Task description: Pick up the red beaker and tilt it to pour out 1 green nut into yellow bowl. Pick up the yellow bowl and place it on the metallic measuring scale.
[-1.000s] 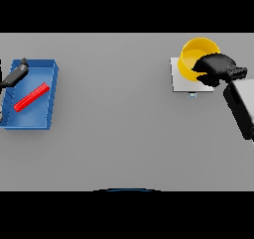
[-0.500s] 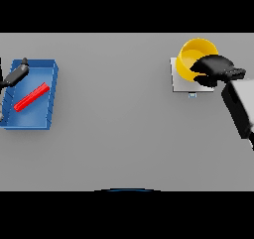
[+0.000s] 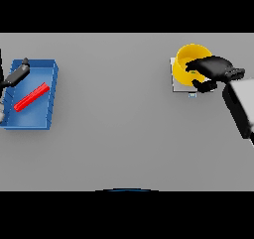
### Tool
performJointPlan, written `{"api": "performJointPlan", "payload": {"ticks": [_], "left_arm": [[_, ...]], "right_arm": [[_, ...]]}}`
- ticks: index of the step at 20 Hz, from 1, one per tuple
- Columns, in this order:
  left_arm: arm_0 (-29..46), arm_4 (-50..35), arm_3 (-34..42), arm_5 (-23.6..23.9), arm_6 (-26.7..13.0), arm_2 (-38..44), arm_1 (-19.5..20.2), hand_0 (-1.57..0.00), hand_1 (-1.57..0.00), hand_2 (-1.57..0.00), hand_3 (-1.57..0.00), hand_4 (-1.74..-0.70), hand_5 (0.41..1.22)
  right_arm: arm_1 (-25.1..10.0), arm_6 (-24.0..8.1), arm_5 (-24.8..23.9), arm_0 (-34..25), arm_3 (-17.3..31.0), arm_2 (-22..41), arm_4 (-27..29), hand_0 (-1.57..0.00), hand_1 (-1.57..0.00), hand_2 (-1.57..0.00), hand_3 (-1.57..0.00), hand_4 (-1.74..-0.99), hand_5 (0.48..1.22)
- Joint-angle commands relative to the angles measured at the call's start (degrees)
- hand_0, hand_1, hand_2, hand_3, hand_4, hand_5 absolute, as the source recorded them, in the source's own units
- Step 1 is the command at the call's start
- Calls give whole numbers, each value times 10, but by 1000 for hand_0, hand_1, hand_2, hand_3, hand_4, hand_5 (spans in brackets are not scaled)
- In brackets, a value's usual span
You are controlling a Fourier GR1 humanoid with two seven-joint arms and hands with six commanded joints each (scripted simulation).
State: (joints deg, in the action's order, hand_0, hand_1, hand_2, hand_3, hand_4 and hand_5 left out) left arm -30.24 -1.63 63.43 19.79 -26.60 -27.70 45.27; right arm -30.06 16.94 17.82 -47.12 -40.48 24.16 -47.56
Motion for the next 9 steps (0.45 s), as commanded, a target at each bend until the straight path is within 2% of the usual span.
{"api": "performJointPlan", "payload": {"ticks": [1, 9], "left_arm": [[-5, -1, -7, -1, 0, 2, -2, 1, 1, 1, 1, -723, 664], [-12, 3, -14, -3, -3, -1, -3, 1, 1, 1, 1, -726, 665]], "right_arm": [[0, 1, -1, 0, -2, -3, 3, -132, -117, -156, -359, -1542, 838], [10, -35, 12, -3, 11, -8, 5, -21, -19, -25, -146, -1478, 738]]}}
